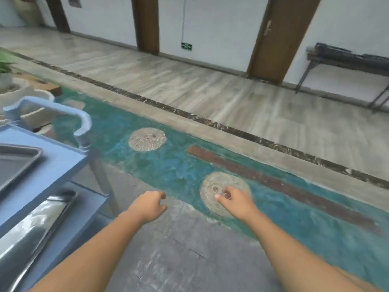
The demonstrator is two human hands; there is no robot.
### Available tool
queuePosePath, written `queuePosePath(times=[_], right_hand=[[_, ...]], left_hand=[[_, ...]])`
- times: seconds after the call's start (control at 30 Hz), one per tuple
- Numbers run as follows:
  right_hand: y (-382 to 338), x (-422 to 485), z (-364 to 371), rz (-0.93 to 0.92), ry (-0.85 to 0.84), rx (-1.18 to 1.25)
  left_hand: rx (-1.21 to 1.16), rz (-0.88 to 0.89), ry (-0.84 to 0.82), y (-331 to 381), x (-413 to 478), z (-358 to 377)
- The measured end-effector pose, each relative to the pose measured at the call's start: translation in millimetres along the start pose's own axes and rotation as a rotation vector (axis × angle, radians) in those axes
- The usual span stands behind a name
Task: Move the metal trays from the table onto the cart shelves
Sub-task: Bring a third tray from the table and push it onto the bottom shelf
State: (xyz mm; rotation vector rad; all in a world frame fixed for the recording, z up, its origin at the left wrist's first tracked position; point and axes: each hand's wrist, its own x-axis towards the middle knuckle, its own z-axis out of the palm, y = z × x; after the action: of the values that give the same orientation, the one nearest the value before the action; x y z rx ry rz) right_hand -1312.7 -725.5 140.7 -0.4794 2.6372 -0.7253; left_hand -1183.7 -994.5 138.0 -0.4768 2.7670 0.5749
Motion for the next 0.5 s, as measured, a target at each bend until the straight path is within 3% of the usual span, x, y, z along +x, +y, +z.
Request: queuePosePath(times=[0.27,0.5], right_hand=[[223,-192,-83,0.485,0.320,0.154],[330,-380,-102,0.883,0.553,0.232]], left_hand=[[0.164,0.527,-0.155,268,8,87],[0.351,0.955,-0.307,452,-42,177]])
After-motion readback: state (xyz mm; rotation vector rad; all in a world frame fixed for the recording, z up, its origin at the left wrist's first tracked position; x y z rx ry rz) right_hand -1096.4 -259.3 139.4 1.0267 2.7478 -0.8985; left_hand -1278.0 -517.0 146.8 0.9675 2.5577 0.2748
